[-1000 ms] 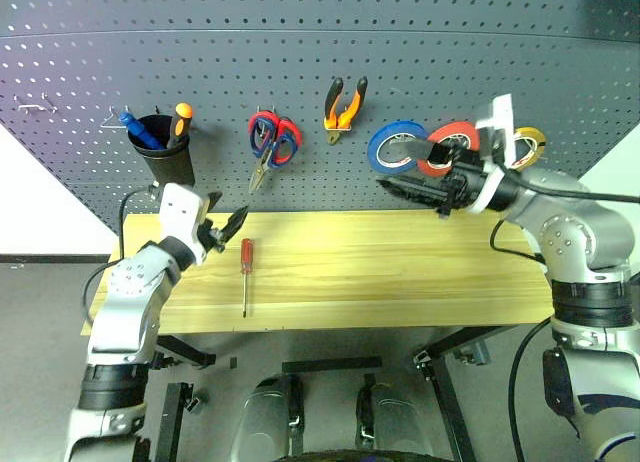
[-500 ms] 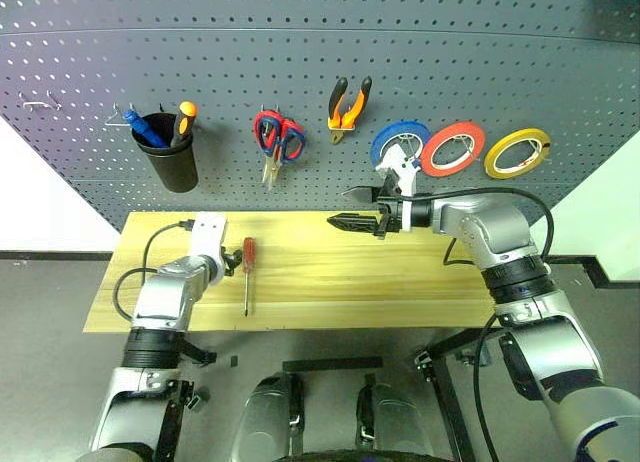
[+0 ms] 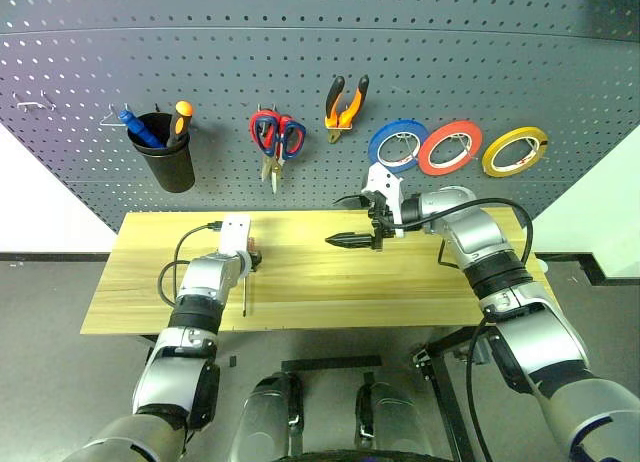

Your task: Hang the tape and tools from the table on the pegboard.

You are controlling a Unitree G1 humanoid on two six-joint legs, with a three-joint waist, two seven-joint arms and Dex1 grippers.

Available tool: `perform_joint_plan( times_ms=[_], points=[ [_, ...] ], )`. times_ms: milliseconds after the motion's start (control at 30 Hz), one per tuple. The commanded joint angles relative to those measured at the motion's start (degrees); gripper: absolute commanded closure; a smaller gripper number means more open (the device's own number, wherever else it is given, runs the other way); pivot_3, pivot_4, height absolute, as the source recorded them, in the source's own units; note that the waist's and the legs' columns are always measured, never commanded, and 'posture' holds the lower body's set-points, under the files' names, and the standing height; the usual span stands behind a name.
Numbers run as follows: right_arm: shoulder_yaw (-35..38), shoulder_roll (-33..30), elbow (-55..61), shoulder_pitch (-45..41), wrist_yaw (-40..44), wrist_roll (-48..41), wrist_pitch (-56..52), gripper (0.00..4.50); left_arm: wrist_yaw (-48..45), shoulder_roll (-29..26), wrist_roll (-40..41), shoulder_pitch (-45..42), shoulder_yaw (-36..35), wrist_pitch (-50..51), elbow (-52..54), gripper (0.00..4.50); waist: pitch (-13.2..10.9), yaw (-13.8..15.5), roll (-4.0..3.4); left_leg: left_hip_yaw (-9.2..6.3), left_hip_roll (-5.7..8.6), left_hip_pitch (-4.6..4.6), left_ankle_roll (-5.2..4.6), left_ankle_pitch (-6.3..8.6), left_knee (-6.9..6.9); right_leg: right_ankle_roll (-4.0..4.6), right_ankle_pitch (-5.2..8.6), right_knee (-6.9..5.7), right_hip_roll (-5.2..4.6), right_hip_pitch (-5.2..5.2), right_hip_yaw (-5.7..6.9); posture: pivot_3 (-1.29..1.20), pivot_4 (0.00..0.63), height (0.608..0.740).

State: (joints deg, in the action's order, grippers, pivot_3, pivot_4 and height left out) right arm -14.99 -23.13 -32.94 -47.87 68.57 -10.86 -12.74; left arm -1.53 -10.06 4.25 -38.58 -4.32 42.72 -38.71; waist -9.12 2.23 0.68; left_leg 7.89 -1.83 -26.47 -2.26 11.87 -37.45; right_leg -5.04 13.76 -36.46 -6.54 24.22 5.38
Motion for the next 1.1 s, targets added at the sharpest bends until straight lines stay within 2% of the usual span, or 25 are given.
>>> perform_joint_plan(
  times_ms=[33,233,467,567,733,833,933,967,1067,1100],
  points=[
    [1.4,0.5,0.8,-1.1,0.1,0.2,1.0,0.00,1.9,0.5,-0.3,-3.5,-1.5,-3.5,-5.8,1.56,0.0,0.0,0.00,0.00,0.00,0.00,0.01,0.00,0.01,0.00,0.00,0.00,-0.02,0.01,0.00,0.12,0.185,0.740],
    [2.1,-0.2,1.8,0.8,-1.1,0.9,0.5,0.00,5.4,1.3,0.2,-7.4,-3.5,-7.4,-15.9,1.56,-0.1,0.0,0.04,0.01,0.02,-0.01,-0.01,0.04,0.08,0.01,0.00,0.02,-0.23,0.09,0.00,0.10,0.191,0.740],
    [3.0,-1.1,2.8,1.8,-2.2,1.2,0.5,0.00,7.5,1.8,2.8,-7.7,-8.1,-8.6,-19.8,1.56,-0.2,-0.2,0.02,0.01,0.02,0.00,-0.07,0.10,0.23,0.03,-0.01,0.08,-0.33,0.19,-0.02,0.08,0.187,0.740],
    [3.5,-1.4,3.0,1.8,-2.5,1.3,0.5,0.00,8.5,1.5,3.4,-7.8,-9.5,-9.8,-20.3,2.11,-0.2,-0.2,0.01,0.01,0.02,0.02,-0.07,0.11,0.29,0.05,-0.02,0.08,-0.34,0.22,-0.02,0.08,0.185,0.740],
    [4.1,-1.9,2.8,1.6,-2.2,1.4,0.4,0.00,9.5,0.6,3.1,-7.3,-9.9,-9.6,-20.4,3.59,-0.2,-0.2,0.01,0.01,0.04,0.02,-0.16,0.17,0.32,0.06,-0.03,0.14,-0.38,0.36,-0.02,0.08,0.183,0.740],
    [4.7,-1.8,3.1,1.4,-1.0,0.1,-0.4,0.00,9.6,-0.1,3.0,-6.1,-10.0,-8.7,-19.3,3.59,-0.2,-0.3,0.01,0.02,0.04,0.02,-0.16,0.18,0.35,0.07,-0.03,0.16,-0.39,0.35,-0.02,0.08,0.178,0.740],
    [7.4,-1.5,6.4,1.7,1.5,-4.5,-2.6,0.00,8.3,-1.6,3.1,-3.4,-9.9,-6.5,-15.7,3.59,-0.2,-0.7,0.00,0.04,0.04,0.00,-0.15,0.17,0.41,0.08,-0.04,0.16,-0.38,0.29,-0.02,0.09,0.173,0.740],
    [9.1,-1.3,7.5,1.4,1.5,-6.6,-4.5,0.00,5.8,-2.2,3.0,-1.7,-8.6,-5.3,-11.5,3.59,-0.2,-0.9,0.00,0.04,0.03,0.00,-0.15,0.17,0.43,0.09,-0.05,0.16,-0.38,0.28,-0.02,0.09,0.171,0.740],
    [14.6,-2.2,13.6,0.7,0.6,-13.1,-11.0,0.00,-1.2,-4.8,5.6,7.9,-6.8,-0.3,11.2,3.59,-0.2,-1.6,-0.03,0.04,0.03,-0.04,-0.10,0.14,0.48,0.09,-0.05,0.19,-0.41,0.30,-0.04,0.12,0.156,0.740],
    [16.0,-2.6,15.5,0.7,0.3,-14.8,-12.9,0.00,-4.3,-6.5,5.3,11.9,-5.0,-2.3,19.0,3.59,-0.2,-1.7,-0.02,0.05,0.04,-0.06,0.00,0.09,0.50,0.10,-0.05,0.20,-0.44,0.32,-0.08,0.13,0.152,0.740]
  ],
)
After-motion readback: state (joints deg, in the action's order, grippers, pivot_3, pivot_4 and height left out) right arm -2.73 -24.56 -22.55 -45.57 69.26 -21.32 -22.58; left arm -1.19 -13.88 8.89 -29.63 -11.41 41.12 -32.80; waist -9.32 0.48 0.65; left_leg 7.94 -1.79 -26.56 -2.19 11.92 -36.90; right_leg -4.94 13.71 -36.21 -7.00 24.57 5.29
